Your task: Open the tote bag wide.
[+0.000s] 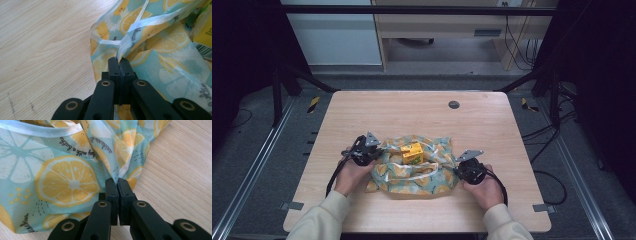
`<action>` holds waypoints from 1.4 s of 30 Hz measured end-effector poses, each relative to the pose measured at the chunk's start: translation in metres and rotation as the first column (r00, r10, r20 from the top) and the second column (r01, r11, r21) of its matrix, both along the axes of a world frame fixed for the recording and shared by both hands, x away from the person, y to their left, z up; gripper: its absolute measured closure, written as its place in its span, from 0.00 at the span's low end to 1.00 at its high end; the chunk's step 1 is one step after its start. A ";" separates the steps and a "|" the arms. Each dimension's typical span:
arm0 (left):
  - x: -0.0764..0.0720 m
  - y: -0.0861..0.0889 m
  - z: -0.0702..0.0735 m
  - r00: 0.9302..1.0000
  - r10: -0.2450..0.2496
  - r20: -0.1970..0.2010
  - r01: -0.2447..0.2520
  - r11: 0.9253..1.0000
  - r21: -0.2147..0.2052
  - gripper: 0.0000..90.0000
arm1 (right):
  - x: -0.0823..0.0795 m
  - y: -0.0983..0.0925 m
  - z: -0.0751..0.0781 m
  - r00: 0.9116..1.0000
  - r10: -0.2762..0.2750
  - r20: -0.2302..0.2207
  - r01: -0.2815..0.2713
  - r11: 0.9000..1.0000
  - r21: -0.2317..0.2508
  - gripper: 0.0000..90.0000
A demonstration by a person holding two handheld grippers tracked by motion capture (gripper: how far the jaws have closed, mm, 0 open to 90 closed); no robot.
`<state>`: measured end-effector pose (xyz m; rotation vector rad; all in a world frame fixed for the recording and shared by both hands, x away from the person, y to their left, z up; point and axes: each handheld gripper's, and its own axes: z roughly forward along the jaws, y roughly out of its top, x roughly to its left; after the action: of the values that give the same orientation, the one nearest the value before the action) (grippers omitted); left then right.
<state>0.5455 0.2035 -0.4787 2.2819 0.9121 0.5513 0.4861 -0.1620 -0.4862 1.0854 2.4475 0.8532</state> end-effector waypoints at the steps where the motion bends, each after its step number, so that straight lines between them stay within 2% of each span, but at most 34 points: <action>1: 0.000 0.000 0.000 1.000 -0.001 -0.001 0.001 1.000 -0.001 1.00 | 0.000 0.000 0.000 1.000 0.001 0.002 -0.001 1.000 0.002 0.98; 11: 0.000 0.002 -0.001 1.000 -0.006 -0.020 0.006 1.000 0.019 0.99 | 0.000 0.000 0.000 1.000 -0.011 -0.011 0.011 1.000 0.008 0.96; 13: -0.001 0.004 0.000 1.000 -0.003 -0.009 0.003 1.000 0.020 0.95 | 0.000 -0.001 0.000 1.000 -0.011 -0.012 0.011 1.000 0.006 0.91; 17: -0.005 0.012 0.006 1.000 0.009 0.016 -0.009 1.000 0.001 0.90 | -0.001 -0.005 0.006 0.999 -0.039 0.018 0.038 0.998 0.043 0.72; 21: -0.011 0.019 0.016 0.998 0.010 0.055 -0.009 1.000 -0.011 0.81 | -0.002 -0.009 0.014 0.997 -0.053 0.057 0.050 0.997 0.059 0.59; 28: -0.024 0.023 0.033 0.994 0.013 0.110 -0.008 0.999 -0.044 0.67 | -0.005 -0.007 0.021 0.994 -0.072 0.079 0.065 0.995 0.078 0.36; 32: -0.026 0.024 0.043 0.991 0.024 0.134 -0.013 0.996 -0.084 0.55 | -0.005 -0.004 0.031 0.993 -0.074 0.096 0.065 0.993 0.096 0.23; 36: -0.031 0.026 0.060 0.988 0.026 0.152 -0.005 0.991 -0.137 0.42 | -0.005 -0.003 0.049 0.987 -0.086 0.138 0.068 0.989 0.132 0.17; 38: -0.033 0.026 0.064 0.988 0.027 0.155 -0.004 0.989 -0.147 0.36 | -0.005 -0.003 0.054 0.985 -0.091 0.148 0.070 0.988 0.139 0.16; 39: -0.038 0.030 0.072 0.986 0.035 0.165 -0.009 0.987 -0.157 0.31 | -0.008 -0.007 0.067 0.978 -0.108 0.181 0.080 0.985 0.155 0.15; 42: -0.045 0.038 0.078 0.985 0.051 0.162 -0.024 0.986 -0.163 0.24 | -0.012 -0.013 0.078 0.972 -0.134 0.194 0.099 0.979 0.180 0.12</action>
<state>0.5000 0.2411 -0.4003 2.0451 0.8861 0.6500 0.4743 -0.1754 -0.4087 1.1258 2.1519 1.0929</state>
